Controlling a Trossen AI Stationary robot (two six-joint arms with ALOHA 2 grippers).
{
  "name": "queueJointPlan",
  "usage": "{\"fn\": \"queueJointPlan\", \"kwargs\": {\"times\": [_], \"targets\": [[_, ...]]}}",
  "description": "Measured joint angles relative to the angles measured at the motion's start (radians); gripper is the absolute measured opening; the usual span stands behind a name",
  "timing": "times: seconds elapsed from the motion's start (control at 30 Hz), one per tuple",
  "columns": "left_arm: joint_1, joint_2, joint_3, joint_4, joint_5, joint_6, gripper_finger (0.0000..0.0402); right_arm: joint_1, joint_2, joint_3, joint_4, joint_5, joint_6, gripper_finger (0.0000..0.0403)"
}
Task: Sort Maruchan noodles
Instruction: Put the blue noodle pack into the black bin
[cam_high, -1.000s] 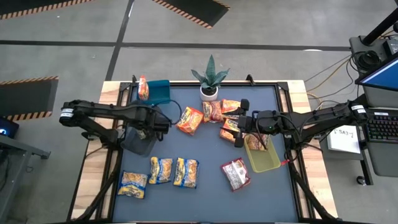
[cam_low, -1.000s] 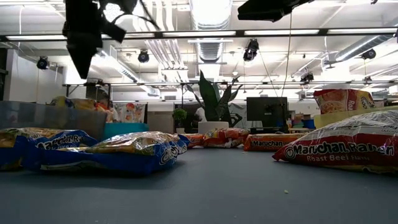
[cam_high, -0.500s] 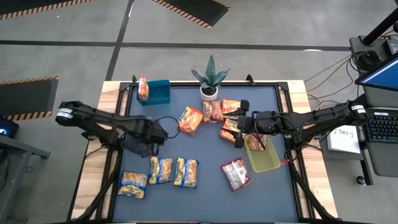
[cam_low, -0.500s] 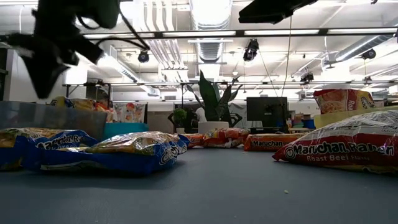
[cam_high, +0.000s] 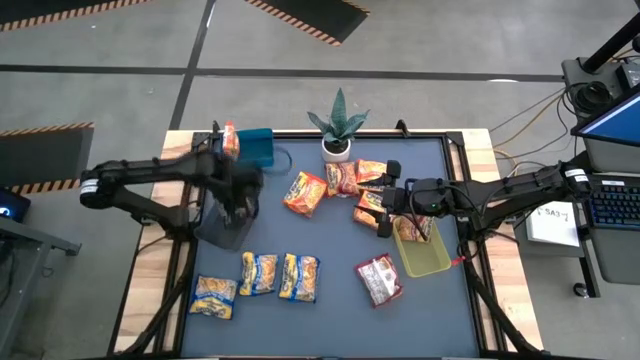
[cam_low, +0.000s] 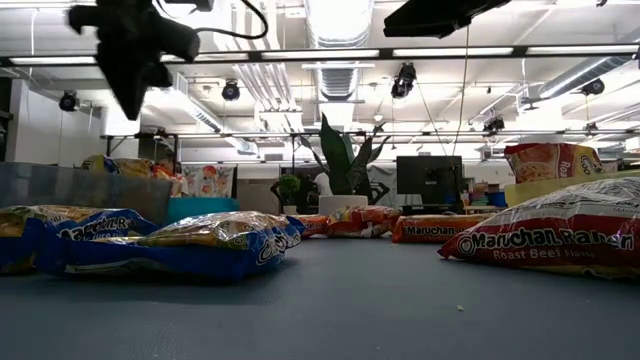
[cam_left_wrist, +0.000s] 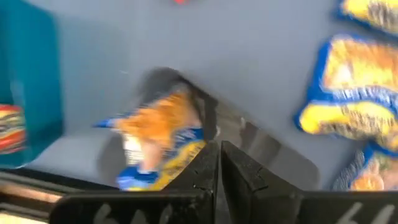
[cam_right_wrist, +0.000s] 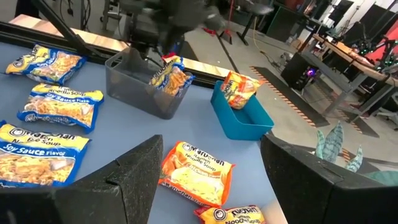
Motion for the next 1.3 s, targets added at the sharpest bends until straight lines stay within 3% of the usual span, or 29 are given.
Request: {"fn": "queueJointPlan", "kwargs": {"times": [0.2,0.4,0.53,0.67,0.87,1.3], "targets": [[0.186,-0.006,0.012,-0.014,-0.013,0.079,0.0032,0.000,0.000,0.000,0.000,0.000,0.000,0.0260],[0.252,0.007,-0.043,-0.008,-0.014,0.108,0.0142,0.000,0.000,-0.003,-0.001,0.000,-0.002,0.0260],[0.251,0.007,-0.068,0.031,-0.013,0.016,0.0221,0.000,0.000,-0.005,-0.001,0.000,-0.003,0.0260],[0.252,0.007,-0.100,0.049,-0.013,-0.007,0.0268,0.000,0.000,-0.005,-0.001,0.000,-0.001,0.0260],[0.251,0.007,-0.132,0.128,-0.045,-0.012,0.0272,0.000,0.000,-0.005,-0.001,0.000,0.007,0.0260],[0.250,0.007,-0.215,0.171,-0.084,-0.008,0.0216,0.000,0.000,-0.007,-0.001,0.000,0.008,0.0260]]}}
